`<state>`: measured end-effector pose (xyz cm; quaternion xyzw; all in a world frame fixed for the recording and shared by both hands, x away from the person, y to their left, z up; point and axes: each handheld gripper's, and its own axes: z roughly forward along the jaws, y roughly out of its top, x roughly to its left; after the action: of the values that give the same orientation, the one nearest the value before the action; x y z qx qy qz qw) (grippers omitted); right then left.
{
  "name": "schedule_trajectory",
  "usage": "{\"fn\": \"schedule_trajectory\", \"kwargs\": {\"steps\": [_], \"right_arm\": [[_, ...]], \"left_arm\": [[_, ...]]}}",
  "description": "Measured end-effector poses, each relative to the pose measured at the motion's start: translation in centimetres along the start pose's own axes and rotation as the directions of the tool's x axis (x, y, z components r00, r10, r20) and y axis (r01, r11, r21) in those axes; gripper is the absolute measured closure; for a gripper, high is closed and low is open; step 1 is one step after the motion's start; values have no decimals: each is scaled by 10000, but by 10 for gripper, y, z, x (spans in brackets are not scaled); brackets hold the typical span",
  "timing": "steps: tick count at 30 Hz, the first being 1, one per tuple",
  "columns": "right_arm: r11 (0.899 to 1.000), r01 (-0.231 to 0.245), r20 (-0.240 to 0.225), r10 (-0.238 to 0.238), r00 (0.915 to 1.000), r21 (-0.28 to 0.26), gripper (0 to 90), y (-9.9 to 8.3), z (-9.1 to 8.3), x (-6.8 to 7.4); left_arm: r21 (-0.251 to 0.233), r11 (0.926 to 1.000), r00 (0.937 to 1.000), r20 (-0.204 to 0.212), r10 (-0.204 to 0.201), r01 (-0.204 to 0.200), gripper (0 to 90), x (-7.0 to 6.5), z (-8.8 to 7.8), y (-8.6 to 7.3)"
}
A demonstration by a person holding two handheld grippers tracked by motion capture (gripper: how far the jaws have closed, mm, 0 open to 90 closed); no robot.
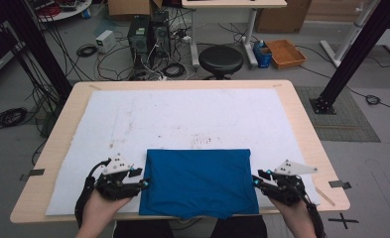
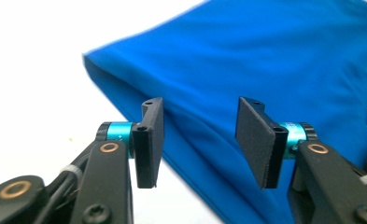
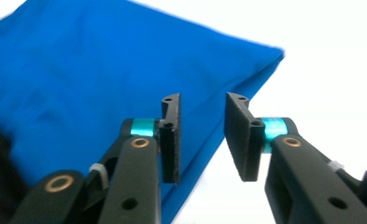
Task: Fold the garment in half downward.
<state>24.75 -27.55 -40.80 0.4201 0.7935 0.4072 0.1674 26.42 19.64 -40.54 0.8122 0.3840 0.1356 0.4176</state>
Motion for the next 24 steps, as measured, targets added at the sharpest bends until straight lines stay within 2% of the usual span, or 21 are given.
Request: {"fn": "schedule_trajectory", "kwargs": {"steps": [3,7,12,13,15,18,20,23,24], "right_arm": [[9993,-343,403,349,9986,-159,627,13,13,-15],[9939,-1073,557,1084,9925,-238,613,28,35,-35],[9867,-1604,859,1620,9830,-254,602,41,62,-52],[9865,-1628,910,1635,9823,-152,599,43,68,-54],[9833,-1822,997,1811,9784,14,595,44,77,-59],[9812,-1898,1024,1854,9773,346,597,44,88,-62],[9811,-1859,1002,1800,9785,531,607,43,93,-62],[9806,-1760,928,1680,9814,865,698,40,98,-62],[9808,-1704,867,1624,9829,946,740,39,99,-62]], "left_arm": [[-314,9993,9992,-343,-188,178,494,14,12,11],[-512,9973,9960,-700,-553,517,479,33,32,21],[-425,9949,9894,-1091,-956,915,477,55,55,28],[-382,9942,9884,-1101,-1044,1007,477,57,59,28],[-222,9953,9877,-1232,-965,945,477,60,66,29],[-9,9920,9851,-1175,-1256,1263,482,65,74,28],[237,9899,9842,-1133,-1363,1398,521,66,79,26],[675,9891,9866,-1071,-1232,1309,616,67,81,25],[617,9895,9860,-1123,-1233,1308,641,66,82,24]]}}
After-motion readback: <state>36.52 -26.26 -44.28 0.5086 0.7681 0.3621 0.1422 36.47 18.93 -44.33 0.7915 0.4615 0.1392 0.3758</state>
